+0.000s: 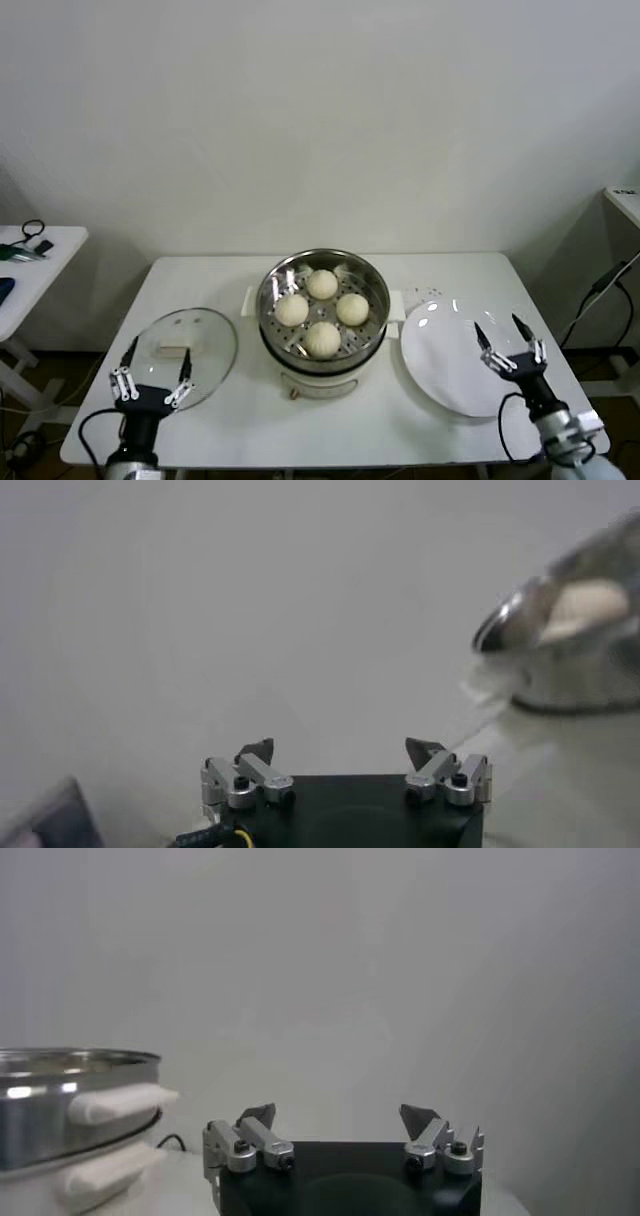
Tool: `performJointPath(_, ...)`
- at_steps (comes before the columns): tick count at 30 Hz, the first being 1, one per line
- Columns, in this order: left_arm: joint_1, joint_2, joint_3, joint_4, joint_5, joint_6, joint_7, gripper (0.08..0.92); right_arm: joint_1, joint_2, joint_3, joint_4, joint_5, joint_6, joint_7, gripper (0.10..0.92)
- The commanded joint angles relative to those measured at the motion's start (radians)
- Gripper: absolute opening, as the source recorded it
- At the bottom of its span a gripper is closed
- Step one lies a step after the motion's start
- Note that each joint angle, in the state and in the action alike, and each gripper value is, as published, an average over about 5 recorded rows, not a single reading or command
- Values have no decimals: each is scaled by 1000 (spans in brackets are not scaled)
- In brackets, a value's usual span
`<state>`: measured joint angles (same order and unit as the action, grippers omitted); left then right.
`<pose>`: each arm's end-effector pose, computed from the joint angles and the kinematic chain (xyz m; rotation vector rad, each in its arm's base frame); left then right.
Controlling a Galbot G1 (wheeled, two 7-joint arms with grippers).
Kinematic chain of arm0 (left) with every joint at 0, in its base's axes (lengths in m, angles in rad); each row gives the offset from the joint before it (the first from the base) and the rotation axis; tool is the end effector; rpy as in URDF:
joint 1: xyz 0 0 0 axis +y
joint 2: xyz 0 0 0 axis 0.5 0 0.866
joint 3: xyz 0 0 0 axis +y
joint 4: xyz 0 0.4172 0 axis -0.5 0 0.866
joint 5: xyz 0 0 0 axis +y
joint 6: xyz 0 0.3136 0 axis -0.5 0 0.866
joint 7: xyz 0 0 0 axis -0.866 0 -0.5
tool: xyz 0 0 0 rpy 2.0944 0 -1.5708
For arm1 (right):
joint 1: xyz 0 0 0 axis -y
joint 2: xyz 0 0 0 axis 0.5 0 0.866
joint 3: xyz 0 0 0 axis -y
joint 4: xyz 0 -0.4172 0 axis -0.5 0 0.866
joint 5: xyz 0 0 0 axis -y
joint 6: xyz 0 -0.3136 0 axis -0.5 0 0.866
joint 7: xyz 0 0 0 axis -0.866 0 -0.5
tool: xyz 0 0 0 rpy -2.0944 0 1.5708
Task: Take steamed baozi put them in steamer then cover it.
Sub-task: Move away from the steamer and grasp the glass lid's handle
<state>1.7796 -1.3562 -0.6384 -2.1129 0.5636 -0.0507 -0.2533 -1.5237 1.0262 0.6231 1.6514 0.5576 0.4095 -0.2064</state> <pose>0.0360 0.0845 -0.3591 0.2030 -2.8689 -1.2290 0.1300 -0.2296 -0.4263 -0.2532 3.0787 -0.0241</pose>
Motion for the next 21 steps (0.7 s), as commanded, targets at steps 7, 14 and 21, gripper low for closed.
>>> performJointPath(7, -131, 86, -15, 415, 813, 45, -305, 823, -99, 139, 15, -55, -50, 144, -1, 823)
performJointPath(14, -215, 92, -17, 508, 794, 51, -281, 823, -104, 162, 13, -64, -58, 147, 5, 823)
performJointPath(21, -277, 109, 4, 604, 770, 37, -262, 823, -122, 170, 22, -61, -53, 156, 7, 823)
